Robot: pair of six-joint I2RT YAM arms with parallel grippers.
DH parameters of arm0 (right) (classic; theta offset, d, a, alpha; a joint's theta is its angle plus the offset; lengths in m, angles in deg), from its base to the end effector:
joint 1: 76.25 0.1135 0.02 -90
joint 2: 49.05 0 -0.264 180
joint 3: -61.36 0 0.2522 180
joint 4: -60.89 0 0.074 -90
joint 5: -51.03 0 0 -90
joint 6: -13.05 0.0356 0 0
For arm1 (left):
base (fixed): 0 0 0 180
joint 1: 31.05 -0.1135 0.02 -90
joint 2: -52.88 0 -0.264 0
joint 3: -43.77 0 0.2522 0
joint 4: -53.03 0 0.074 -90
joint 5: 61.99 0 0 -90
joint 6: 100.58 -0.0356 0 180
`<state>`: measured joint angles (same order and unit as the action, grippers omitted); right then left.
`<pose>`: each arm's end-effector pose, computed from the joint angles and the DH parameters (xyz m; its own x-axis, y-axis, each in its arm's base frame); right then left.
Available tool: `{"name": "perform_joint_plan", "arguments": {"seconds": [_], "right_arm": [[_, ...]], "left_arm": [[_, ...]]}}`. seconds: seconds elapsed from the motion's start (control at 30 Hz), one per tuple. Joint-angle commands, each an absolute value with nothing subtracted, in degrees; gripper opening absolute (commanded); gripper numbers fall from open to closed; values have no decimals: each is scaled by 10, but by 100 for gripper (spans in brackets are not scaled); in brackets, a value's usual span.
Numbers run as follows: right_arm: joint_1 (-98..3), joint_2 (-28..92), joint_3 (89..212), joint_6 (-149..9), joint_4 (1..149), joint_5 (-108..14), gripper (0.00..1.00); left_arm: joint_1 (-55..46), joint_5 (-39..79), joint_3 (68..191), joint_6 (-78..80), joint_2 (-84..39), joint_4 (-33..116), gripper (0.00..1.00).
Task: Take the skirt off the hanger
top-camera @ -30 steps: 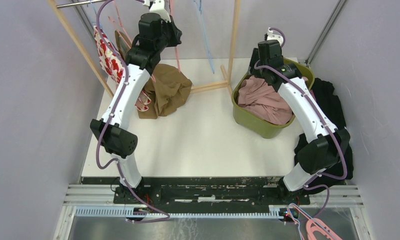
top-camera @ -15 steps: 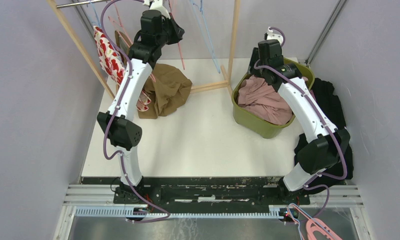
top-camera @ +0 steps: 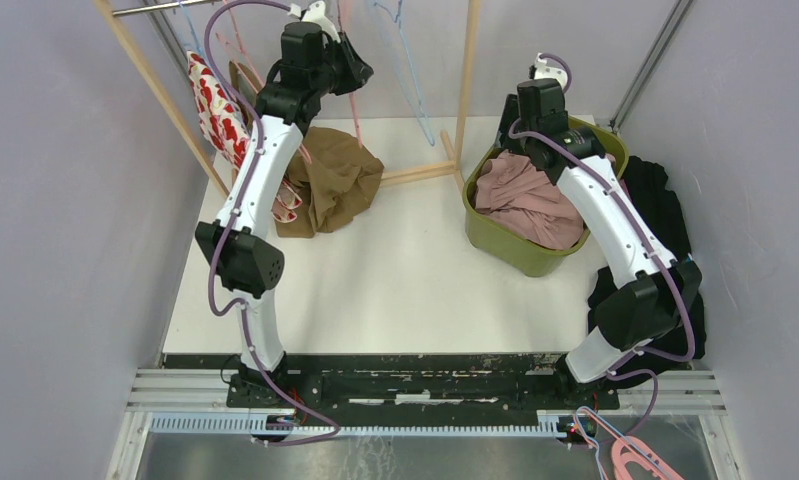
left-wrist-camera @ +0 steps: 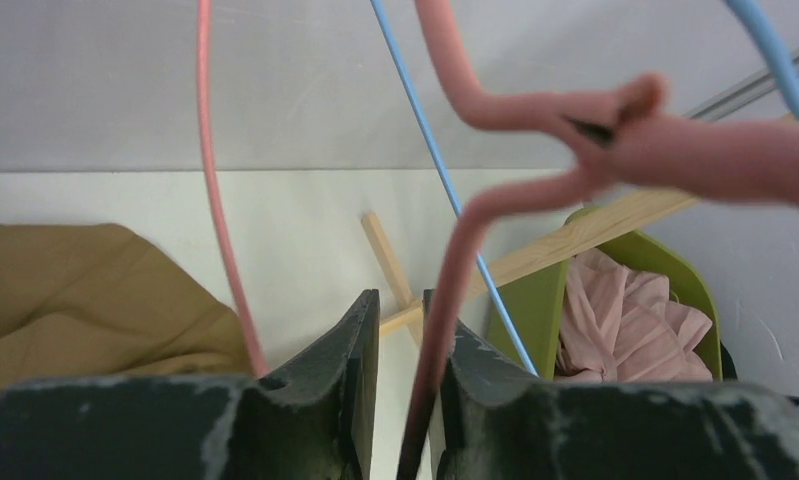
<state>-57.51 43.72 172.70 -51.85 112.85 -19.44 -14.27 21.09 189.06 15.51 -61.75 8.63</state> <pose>0.3463 0.1049 0.3983 -0.4883 0.2565 -0.8341 0.1862 0.9644 0.1876 0.4326 -0.1349 0.4561 -0.3795 -0.3415 -0.8598 0.2580 0.8534 -0.4529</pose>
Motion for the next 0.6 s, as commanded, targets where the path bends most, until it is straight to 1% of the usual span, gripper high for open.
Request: {"name": "perform_joint_plan", "arguments": {"seconds": [0.0, 0.07, 0.17, 0.23, 0.33, 0.57], "right_arm": [[-574, 408, 1726, -525, 1104, -195, 59], [-574, 409, 1725, -524, 1104, -197, 59], [-574, 411, 1723, -523, 1102, -202, 59], [-573, 411, 1721, -523, 1102, -205, 59], [-574, 409, 1717, -524, 1100, -205, 59], [-574, 406, 1704, -534, 1094, -204, 59]], "left_arm": [[-149, 192, 1897, 154, -614, 74, 32], [-149, 197, 1895, 143, -605, 74, 32], [-148, 192, 1892, 127, -588, 85, 39], [-148, 189, 1888, 118, -574, 91, 41], [-147, 186, 1876, 100, -549, 98, 46], [-133, 176, 1809, 66, -470, 119, 61]]}}
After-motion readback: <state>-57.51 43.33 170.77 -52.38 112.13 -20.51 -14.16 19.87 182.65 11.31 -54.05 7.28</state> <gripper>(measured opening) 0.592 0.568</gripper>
